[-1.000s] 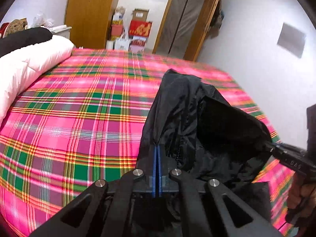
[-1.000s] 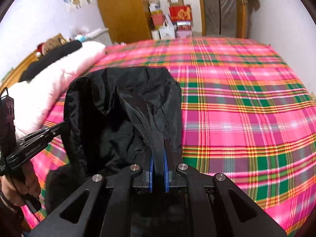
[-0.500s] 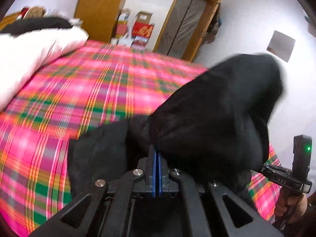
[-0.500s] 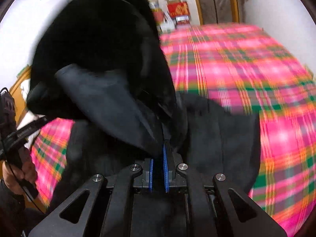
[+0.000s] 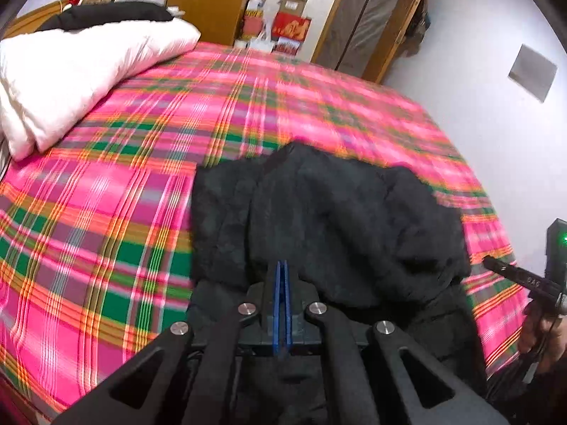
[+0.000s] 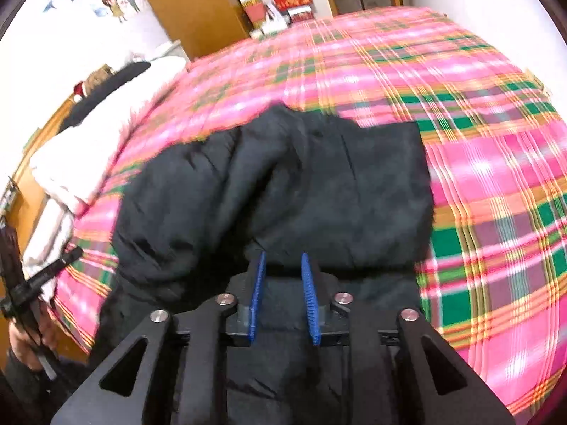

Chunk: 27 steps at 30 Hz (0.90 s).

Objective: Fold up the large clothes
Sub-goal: 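Carry the hem over the hood with both grippers, then lower the hem onto the hood and open both grippers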

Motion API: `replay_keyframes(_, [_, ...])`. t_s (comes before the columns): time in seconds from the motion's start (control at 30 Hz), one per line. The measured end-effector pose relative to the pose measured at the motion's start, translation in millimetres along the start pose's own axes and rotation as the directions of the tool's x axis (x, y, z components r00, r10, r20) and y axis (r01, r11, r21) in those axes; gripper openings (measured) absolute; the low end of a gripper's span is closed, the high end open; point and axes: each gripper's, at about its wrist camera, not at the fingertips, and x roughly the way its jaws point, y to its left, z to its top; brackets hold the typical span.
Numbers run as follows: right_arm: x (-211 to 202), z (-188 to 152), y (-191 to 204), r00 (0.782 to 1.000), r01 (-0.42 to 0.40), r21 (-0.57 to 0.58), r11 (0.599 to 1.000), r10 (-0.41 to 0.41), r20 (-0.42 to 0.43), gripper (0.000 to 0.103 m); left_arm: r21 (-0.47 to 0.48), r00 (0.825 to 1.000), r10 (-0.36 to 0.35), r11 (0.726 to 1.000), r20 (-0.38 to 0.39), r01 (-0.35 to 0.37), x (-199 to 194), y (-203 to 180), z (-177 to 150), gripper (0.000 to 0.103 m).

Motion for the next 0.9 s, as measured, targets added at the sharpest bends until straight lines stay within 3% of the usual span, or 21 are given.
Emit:
replay_keyframes(0.17, [32.6, 18.8, 46.1, 0.998, -0.061, -0.086, 0.994, 0.062, 0.017, 0.026, 0.053, 0.996, -0.076, 0.996, 0.055, 0.073, 21.3, -30.5, 28.2, 0.003])
replay_keyframes(0.3, [79.2, -1.0, 58.4, 0.998, -0.015, -0.156, 0.988, 0.006, -0.056, 0.026, 0.054, 0.997, -0.074, 0.996, -0.031, 0.075, 71.8, -40.5, 14.8, 0.003])
replay_keyframes(0.37, [107.7, -19.7, 51.3, 0.992, 0.011, -0.16, 0.987, -0.031, -0.123, 0.026, 0.03, 0.991, -0.077, 0.996, -0.111, 0.08, 99.1, -38.8, -6.6, 0.003])
replay_keyframes(0.43, [124.1, -34.1, 41.2, 0.987, 0.017, -0.145, 0.989, -0.039, -0.154, 0.026, 0.033, 0.982, -0.036, 0.999, -0.185, 0.043, 120.7, -36.7, -27.3, 0.003])
replay_keyframes(0.57, [146.1, -48.0, 21.4, 0.984, 0.0, -0.1, 0.995, -0.018, -0.178, 0.027, 0.054, 0.982, -0.032, 0.998, -0.186, 0.043, 138.6, -34.0, -38.2, 0.003])
replay_keyframes(0.73, [144.1, -46.3, 22.1, 0.982, 0.009, -0.107, 0.994, -0.029, -0.188, 0.027, -0.021, 0.98, -0.071, 0.997, -0.188, 0.068, 138.8, -25.7, -36.1, 0.003])
replay_keyframes(0.83, [114.6, -44.7, 26.9, 0.985, 0.012, -0.103, 0.995, -0.03, -0.168, 0.029, -0.015, 0.975, -0.038, 0.999, -0.22, 0.035, 120.3, -28.2, -35.3, 0.003])
replay_keyframes(0.9, [85.1, -45.0, 26.7, 0.994, 0.015, -0.115, 0.993, -0.027, -0.107, 0.029, -0.013, 0.981, -0.043, 0.999, -0.189, 0.041, 99.3, -30.8, -35.6, 0.003])
